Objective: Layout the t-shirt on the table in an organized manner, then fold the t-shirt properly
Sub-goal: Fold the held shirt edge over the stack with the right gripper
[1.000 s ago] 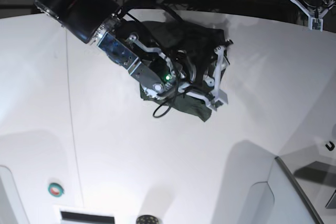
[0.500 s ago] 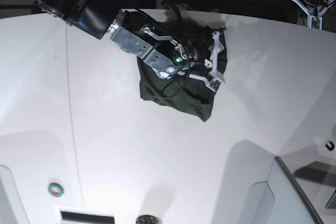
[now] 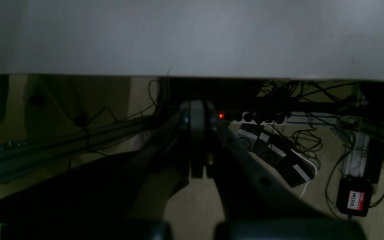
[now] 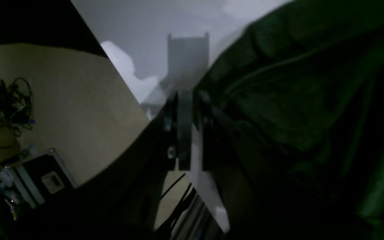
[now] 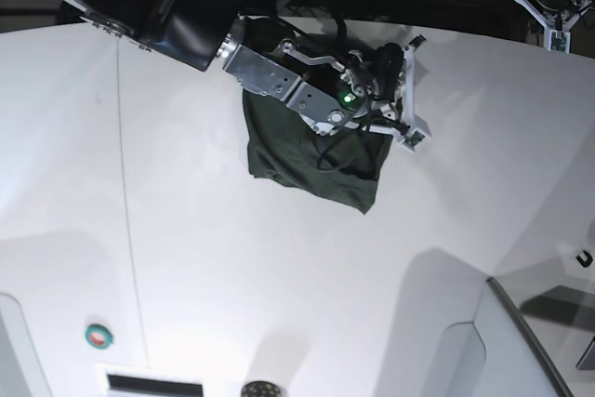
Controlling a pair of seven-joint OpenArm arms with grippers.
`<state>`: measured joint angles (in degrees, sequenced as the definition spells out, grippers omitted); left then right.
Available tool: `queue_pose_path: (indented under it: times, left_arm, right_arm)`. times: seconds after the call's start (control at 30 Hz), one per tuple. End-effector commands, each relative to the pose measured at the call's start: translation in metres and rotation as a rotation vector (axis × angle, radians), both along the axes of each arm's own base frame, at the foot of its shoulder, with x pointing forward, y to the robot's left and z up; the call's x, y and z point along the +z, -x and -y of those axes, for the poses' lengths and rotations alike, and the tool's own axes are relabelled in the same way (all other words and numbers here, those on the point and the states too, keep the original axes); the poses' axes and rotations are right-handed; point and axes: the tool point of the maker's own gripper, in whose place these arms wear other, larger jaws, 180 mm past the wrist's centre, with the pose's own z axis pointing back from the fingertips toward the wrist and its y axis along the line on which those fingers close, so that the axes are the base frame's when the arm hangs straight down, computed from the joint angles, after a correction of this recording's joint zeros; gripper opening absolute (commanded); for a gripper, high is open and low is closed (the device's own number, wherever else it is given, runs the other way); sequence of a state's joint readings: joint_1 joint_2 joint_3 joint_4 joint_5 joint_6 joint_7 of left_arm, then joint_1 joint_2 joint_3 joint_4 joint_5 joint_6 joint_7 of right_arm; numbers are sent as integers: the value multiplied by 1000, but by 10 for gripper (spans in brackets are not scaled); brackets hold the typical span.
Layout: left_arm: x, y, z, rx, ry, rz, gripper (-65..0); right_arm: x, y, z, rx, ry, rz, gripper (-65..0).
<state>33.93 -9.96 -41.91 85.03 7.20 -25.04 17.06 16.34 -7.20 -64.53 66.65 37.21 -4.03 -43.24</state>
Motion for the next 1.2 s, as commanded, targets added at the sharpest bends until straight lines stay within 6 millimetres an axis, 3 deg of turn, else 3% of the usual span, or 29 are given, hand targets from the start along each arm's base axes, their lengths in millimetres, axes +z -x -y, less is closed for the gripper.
queue_pose_path:
  times: [0.0, 0.2, 0.37, 0.5, 0.7, 0.93, 1.0, 1.1, 1.17]
  left_arm:
    - [8, -4, -6, -8, -23, 23, -650]
    - [8, -4, -5, -8, -21, 21, -650]
    - [-1, 5, -7, 12, -7, -1, -650]
    - [-2, 7, -8, 16, -5, -5, -650]
    - [-1, 6, -7, 13, -8, -2, -650]
    - [-2, 8, -8, 16, -6, -6, -650]
    - [-2, 8, -8, 16, -6, -6, -650]
    - [-2, 7, -7, 15, -6, -3, -650]
    - [-2, 7, -7, 15, -6, -3, -650]
  right_arm:
    - [11, -8, -10, 6, -28, 26, -621]
    - [14, -12, -15, 3, -45, 43, -621]
    - [44, -7, -25, 18, -113, 67, -612]
    - [36, -11, -12, -32, -70, 56, -597]
    - [24, -18, -8, -69, -66, 68, -387]
    - [-1, -22, 1, -98, -19, 57, -381]
    - [-4, -23, 3, -105, -17, 60, -423]
    - [-1, -21, 0, -85, -32, 62, -605]
    - [3, -18, -7, -56, -54, 63, -647]
